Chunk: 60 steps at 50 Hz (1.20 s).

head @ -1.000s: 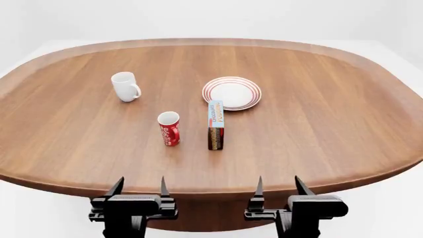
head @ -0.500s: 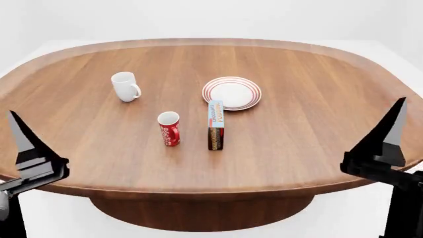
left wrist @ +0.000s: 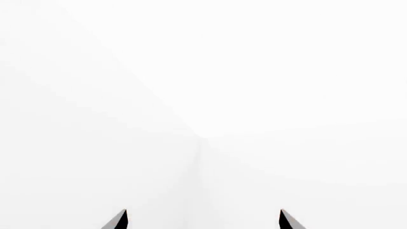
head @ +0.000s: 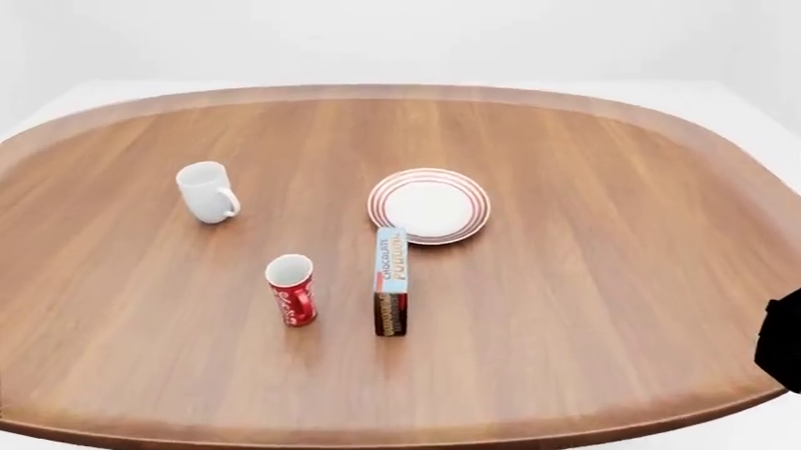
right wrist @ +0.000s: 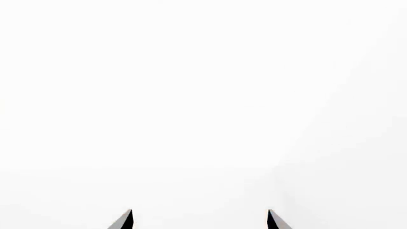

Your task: Pick up the white mug and put it on the plate, and put the chocolate pudding to the right of the plate.

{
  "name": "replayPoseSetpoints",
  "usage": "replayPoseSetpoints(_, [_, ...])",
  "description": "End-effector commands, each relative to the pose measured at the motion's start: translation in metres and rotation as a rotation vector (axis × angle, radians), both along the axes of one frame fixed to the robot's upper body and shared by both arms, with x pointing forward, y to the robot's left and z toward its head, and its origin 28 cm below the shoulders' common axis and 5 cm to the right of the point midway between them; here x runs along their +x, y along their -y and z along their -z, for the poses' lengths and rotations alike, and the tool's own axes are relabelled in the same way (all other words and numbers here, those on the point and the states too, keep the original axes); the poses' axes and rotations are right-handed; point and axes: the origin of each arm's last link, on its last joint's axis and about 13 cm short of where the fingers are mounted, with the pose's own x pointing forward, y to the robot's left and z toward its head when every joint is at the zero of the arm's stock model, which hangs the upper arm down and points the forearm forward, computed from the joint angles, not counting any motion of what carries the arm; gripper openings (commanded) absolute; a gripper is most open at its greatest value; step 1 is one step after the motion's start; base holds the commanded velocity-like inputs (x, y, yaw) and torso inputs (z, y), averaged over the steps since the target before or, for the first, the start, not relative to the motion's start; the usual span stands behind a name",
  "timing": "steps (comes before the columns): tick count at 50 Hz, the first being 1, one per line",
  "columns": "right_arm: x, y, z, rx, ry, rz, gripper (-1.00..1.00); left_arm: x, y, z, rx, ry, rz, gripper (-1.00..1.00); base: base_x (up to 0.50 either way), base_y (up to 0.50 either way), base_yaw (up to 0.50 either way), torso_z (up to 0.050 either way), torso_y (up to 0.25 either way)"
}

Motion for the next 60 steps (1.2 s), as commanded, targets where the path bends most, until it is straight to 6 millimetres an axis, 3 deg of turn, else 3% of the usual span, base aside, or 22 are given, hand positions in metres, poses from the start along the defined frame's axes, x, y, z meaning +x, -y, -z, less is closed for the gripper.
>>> replayPoseSetpoints(1, [-0.004,-0.001,-0.001,-0.037,0.018,0.003,1.00,-0.004,-0.004,-0.001,0.011,0.017,-0.037,1.00,0.50,-0.13,0.00,0.000,0.000])
replayPoseSetpoints(60, [0.000,-0.011,0.011,-0.109,-0.058,-0.066,1.00,-0.001,-0.002,0.007,0.010,-0.015,-0.028,1.00,0.50,-0.04,0.00,0.000,0.001])
